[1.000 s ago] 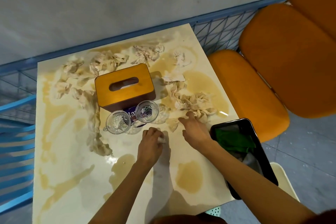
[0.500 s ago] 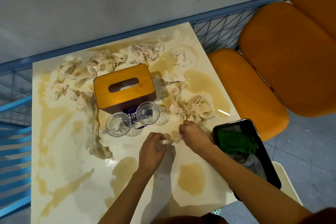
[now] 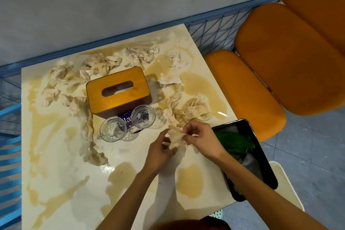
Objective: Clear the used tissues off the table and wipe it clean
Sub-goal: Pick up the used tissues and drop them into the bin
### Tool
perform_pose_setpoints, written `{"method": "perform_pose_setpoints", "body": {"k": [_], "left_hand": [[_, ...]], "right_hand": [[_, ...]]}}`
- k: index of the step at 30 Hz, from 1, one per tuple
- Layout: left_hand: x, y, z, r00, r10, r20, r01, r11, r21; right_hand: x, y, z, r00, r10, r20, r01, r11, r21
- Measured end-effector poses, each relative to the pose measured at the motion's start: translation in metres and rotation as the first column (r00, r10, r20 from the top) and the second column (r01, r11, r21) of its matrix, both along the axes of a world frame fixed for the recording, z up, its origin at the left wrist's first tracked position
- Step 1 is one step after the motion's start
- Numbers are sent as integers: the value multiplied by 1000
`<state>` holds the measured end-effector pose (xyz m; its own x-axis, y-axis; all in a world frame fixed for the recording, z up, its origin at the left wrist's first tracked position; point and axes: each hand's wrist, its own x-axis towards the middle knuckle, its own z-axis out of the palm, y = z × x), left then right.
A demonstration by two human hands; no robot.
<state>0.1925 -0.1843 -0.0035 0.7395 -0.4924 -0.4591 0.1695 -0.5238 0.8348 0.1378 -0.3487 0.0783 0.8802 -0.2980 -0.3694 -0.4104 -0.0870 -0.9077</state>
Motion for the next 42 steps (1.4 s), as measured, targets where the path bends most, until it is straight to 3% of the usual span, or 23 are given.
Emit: {"method": "perform_pose_setpoints", "body": {"k": [4,8,11,14,17,20,26,34,39,42], "left_hand": [[-9,-12,16,990,-24,-139,5,990,-139],[-19,-19,35,966,-3,-260,-69,961,-268],[-24,-20,47,949,49,-311,-148,941,-303],[-28,-24,54,952,95,-291,-185,936,-299],[-34,-31,61,965,95,-244,-168,939,-301],[-41,-40,73,975,71,-211,-136,941,-311],[-70,-71,87,982,-115,-148,59,939,-339],[-130,-133,94,953,-295,-66,260,911,-319],[-171,-171,88,920,-381,86,391,896,-211],[-197,-192,79,901,-426,78,433,883,-182]], "right_hand": [[-4,-8,5,988,-149,-28,149,914,376],[-11,-13,0,967,-248,-61,242,814,527],[-21,-16,1,971,-232,-53,234,884,405],[-32,-16,-1,994,-104,-16,105,993,50],[-46,-15,-3,1000,2,23,3,972,-237],[-62,-18,4,999,4,44,11,937,-350],[-103,-43,18,981,-109,160,165,905,-392],[-191,-87,27,920,-363,146,387,903,-189],[-256,-114,22,836,-526,154,539,840,-61],[-295,-131,14,787,-606,116,614,789,-38]]}}
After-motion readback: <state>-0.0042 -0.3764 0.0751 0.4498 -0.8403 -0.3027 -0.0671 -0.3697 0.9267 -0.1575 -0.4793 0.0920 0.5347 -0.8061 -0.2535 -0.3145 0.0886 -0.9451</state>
